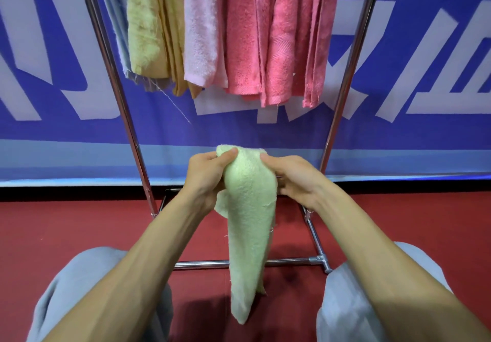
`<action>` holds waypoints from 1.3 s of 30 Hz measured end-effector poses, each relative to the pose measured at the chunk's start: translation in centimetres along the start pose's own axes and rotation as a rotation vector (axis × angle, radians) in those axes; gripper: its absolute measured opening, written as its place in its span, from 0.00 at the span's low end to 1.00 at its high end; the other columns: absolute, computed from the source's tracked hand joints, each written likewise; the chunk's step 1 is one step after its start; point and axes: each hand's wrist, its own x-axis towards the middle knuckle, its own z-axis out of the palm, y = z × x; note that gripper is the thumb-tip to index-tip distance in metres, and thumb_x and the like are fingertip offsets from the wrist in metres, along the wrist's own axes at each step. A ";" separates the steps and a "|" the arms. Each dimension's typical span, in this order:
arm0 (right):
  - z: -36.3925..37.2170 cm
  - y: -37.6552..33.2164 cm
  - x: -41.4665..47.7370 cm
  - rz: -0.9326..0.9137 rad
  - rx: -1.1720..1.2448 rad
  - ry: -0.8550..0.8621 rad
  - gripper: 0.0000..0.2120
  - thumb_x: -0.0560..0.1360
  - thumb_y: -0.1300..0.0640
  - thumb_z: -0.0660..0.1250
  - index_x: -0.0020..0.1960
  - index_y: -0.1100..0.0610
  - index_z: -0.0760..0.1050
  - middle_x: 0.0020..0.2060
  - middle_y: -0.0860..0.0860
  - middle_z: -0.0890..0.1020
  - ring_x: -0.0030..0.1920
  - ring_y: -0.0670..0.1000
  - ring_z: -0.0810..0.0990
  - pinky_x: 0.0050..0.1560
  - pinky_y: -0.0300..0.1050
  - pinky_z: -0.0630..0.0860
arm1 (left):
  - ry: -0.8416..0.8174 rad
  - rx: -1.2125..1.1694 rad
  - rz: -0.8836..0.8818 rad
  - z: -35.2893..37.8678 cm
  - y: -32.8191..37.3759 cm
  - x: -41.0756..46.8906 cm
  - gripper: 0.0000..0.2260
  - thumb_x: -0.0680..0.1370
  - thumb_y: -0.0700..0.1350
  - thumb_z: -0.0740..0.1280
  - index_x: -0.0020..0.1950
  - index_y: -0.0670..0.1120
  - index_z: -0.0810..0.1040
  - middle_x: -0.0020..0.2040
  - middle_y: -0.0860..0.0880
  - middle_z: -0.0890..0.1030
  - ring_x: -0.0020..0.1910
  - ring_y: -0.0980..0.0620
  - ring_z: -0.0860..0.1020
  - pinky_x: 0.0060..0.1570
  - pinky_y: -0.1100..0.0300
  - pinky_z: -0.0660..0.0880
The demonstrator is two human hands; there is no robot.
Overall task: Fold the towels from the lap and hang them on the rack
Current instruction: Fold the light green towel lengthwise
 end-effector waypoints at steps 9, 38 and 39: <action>0.3 0.0 -0.8 -0.121 -0.143 -0.188 0.09 0.74 0.66 0.68 0.54 0.63 0.79 0.39 0.50 0.85 0.38 0.43 0.82 0.39 0.34 0.77 | 0.035 -0.056 -0.028 -1.0 0.7 0.5 0.07 0.76 0.40 0.68 0.46 0.36 0.79 0.35 0.43 0.79 0.26 0.52 0.78 0.26 0.64 0.74; -1.6 -0.4 0.6 -0.206 0.169 0.373 0.13 0.76 0.54 0.67 0.49 0.66 0.80 0.42 0.58 0.82 0.42 0.54 0.79 0.47 0.50 0.76 | -0.251 0.177 0.276 1.1 -2.1 -1.1 0.09 0.80 0.42 0.63 0.53 0.40 0.81 0.42 0.49 0.84 0.39 0.56 0.81 0.37 0.64 0.76; -1.5 -0.2 0.8 -0.157 0.123 0.344 0.17 0.77 0.51 0.67 0.50 0.66 0.80 0.45 0.60 0.83 0.45 0.55 0.80 0.50 0.52 0.77 | -0.232 0.166 0.299 1.2 -1.9 -1.2 0.09 0.80 0.42 0.62 0.52 0.40 0.81 0.42 0.48 0.84 0.40 0.55 0.81 0.37 0.63 0.76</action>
